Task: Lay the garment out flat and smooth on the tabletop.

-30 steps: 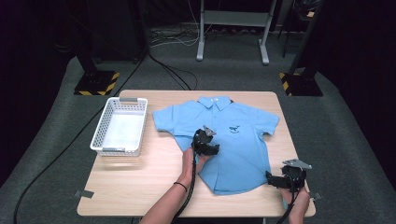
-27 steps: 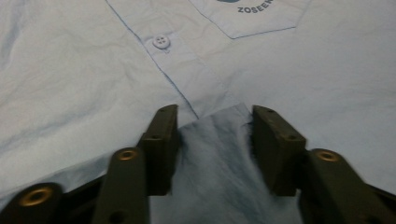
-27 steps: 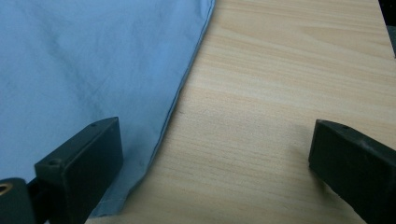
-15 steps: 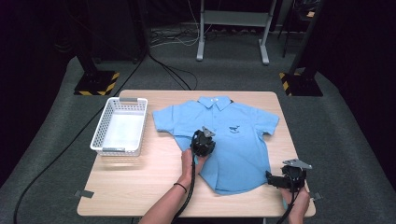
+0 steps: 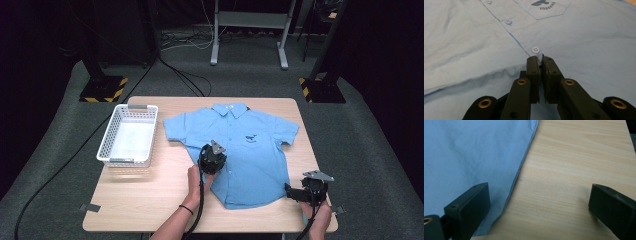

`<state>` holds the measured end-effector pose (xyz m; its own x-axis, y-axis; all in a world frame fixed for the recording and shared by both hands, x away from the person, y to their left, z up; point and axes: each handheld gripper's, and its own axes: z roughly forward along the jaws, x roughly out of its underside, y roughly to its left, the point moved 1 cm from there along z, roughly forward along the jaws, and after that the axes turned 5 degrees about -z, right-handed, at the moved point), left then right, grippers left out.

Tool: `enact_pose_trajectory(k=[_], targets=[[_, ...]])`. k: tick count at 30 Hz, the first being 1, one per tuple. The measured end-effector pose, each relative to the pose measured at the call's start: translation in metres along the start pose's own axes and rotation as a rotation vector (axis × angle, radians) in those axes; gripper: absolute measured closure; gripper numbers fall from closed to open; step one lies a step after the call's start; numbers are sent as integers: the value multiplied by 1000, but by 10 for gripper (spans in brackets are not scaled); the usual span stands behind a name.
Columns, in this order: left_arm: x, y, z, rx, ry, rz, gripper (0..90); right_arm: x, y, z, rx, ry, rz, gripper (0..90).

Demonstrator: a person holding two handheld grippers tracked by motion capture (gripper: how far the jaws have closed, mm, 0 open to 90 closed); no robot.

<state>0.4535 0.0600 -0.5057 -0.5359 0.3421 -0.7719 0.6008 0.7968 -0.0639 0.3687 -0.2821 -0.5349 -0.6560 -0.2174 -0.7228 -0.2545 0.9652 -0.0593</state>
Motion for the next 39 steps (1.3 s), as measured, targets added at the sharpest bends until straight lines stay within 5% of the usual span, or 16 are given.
enact_pose_trajectory(k=[18,33,35,39], targets=[[31,8,-71,-14,-109,-30,844,0,-1,0,9,1,11,30],[102,25,-123,-87,-93,-114,842,0,-1,0,13,0,14,33],[114,30,-129,-104,-73,-145,785,0,-1,0,14,-1,14,33],[118,38,-148,-146,-83,-215,439,0,-1,0,15,-1,15,33]])
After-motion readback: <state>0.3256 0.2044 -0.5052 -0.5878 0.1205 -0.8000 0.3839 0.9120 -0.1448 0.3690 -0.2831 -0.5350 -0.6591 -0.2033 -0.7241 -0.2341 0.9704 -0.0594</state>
